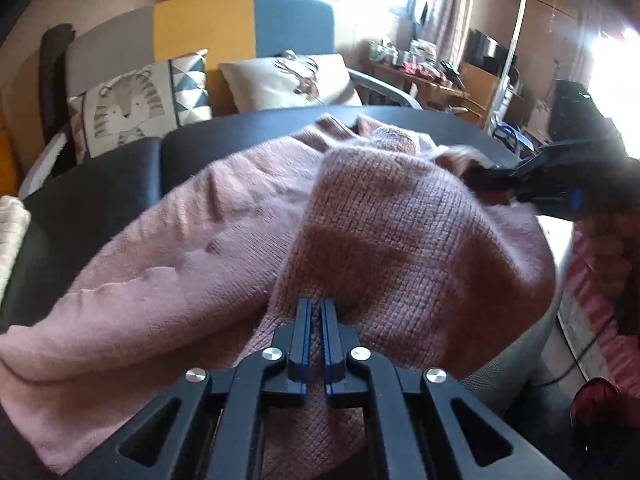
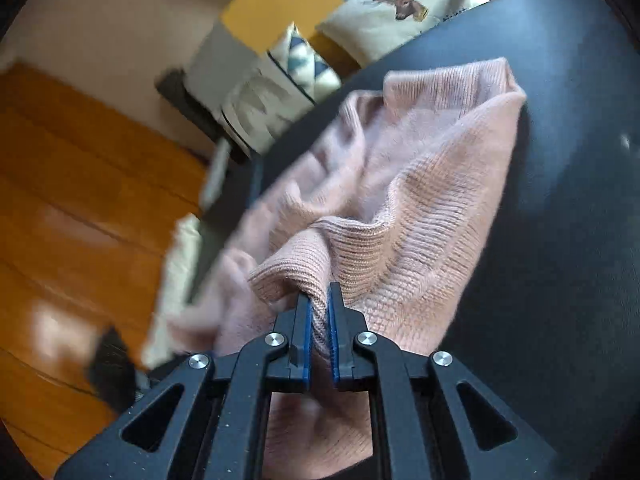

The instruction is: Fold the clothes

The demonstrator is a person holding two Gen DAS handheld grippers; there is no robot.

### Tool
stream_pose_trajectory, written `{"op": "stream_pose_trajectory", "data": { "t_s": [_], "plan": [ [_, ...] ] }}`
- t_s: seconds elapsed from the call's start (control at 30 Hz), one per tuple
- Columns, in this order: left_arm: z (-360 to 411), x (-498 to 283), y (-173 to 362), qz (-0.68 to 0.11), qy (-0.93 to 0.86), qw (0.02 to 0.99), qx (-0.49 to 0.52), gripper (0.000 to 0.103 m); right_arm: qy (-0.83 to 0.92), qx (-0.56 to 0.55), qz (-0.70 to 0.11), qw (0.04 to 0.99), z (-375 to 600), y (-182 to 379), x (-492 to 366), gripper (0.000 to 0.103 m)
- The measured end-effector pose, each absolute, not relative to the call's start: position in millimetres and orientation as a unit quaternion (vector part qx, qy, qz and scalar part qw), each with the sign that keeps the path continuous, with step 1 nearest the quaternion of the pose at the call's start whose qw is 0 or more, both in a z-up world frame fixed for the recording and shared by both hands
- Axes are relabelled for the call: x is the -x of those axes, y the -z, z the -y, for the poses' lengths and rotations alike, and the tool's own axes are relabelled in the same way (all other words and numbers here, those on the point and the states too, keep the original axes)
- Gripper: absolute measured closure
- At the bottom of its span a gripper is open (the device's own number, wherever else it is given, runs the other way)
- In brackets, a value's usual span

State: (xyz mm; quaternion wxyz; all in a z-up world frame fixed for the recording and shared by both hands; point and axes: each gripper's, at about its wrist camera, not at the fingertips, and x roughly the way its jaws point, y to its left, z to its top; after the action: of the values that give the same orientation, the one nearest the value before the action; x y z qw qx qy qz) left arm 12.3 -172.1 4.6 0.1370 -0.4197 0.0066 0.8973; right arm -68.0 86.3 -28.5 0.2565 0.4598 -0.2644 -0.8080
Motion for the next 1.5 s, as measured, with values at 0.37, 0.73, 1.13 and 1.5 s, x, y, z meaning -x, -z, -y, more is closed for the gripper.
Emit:
{"op": "stream_pose_trajectory", "data": {
  "t_s": [0.37,0.73,1.13,1.5],
  "plan": [
    [184,-23,-33,0.044,-0.913,0.133,0.383,0.098,0.757,-0.365,0.424,0.338,-109,-37,61,0.097],
    [170,-41,-100,0.112,-0.930,0.217,0.273,0.079,0.759,-0.358,0.398,0.370,-92,-62,46,0.097],
    [147,-39,-49,0.105,-0.924,0.178,0.322,0.075,0.822,-0.432,0.271,0.256,-72,2,51,0.097],
    [106,-37,0,-0.039,-0.923,0.138,0.358,0.075,0.897,-0.409,0.061,0.160,-63,12,23,0.026]
  ]
}}
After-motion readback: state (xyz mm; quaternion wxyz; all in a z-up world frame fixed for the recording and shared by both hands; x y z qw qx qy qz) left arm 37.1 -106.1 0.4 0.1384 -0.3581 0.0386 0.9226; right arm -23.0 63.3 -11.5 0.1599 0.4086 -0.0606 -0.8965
